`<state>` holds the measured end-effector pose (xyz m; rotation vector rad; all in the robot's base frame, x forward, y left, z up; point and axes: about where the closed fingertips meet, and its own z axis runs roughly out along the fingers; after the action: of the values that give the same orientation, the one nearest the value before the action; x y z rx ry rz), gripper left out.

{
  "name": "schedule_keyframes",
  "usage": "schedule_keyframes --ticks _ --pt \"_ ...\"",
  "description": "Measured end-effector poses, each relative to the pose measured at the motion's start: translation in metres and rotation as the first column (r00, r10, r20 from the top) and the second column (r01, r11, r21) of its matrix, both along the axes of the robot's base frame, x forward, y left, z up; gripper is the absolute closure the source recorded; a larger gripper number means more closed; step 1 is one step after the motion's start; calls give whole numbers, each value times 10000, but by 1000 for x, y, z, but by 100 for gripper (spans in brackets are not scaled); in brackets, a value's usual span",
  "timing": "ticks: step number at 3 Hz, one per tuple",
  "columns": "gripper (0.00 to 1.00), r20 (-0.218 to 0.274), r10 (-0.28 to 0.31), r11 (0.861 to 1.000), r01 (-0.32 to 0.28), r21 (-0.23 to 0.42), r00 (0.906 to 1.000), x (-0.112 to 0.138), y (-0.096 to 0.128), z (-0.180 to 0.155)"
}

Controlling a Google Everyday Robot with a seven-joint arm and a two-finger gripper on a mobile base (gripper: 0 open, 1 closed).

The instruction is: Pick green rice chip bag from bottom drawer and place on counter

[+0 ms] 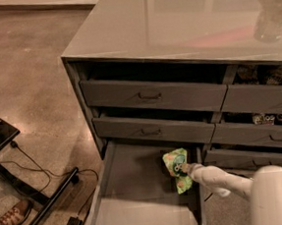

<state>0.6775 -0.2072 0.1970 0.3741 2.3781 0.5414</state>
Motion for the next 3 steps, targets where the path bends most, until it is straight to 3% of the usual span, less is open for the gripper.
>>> schedule_keyframes --ticks 2,3 --pt "100 915 283 9886 -414 1446 9954 -40 -33 29" --pt "100 915 284 9886 -415 1447 9954 -40 -33 29"
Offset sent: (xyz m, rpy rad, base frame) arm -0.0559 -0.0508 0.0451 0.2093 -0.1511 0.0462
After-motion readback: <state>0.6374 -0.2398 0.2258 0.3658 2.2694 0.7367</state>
